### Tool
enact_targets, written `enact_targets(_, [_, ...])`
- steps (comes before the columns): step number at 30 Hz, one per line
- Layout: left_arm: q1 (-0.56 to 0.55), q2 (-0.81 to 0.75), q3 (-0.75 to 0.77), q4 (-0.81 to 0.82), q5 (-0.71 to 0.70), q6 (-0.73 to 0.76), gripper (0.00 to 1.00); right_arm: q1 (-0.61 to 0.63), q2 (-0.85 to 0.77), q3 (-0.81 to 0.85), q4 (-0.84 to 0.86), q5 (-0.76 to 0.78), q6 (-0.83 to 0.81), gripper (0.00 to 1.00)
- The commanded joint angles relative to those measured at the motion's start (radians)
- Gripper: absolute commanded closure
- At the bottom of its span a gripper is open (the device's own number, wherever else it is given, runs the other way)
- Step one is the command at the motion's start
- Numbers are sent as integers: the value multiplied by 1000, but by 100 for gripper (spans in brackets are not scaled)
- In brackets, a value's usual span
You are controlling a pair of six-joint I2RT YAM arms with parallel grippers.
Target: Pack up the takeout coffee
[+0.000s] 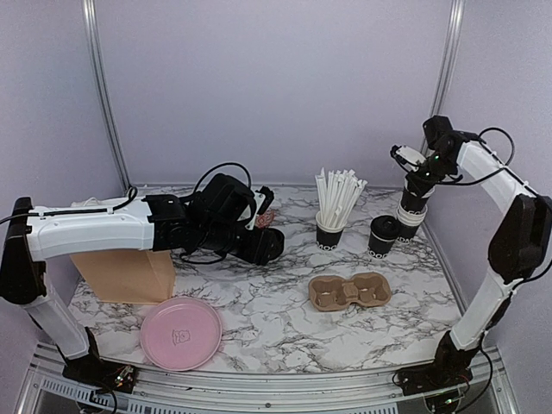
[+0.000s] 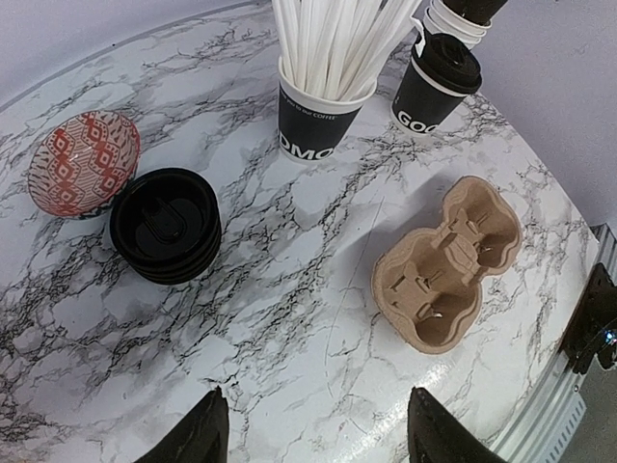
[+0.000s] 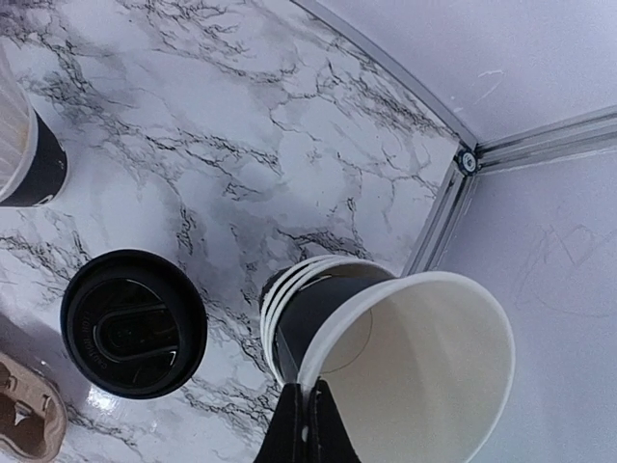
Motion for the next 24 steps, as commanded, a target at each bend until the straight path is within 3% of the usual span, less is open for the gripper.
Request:
enact_targets(1, [3,9,20,-14,-7,9,37,25,-77,104,-66,-90,32,100])
enact_targets(9, [6,1,35,-32,-57,40,37,39,-234,105,-58,-132,63,100])
enact_targets(13, [10,14,63,-57,-85,46,37,56,-301,94,-110,-362,-3,100])
enact_targets(16, [21,22,84,-79,-102,47,37,126,-350,80,-174,-485,-81,100])
enact_targets(20, [46,25,102,-95,-110,44,37,267,-414,36,-248,-505,-177,100])
enact_targets(24, [74,25,105,-101,-109,43,38,315,-425,27,-291,-544,-242,100])
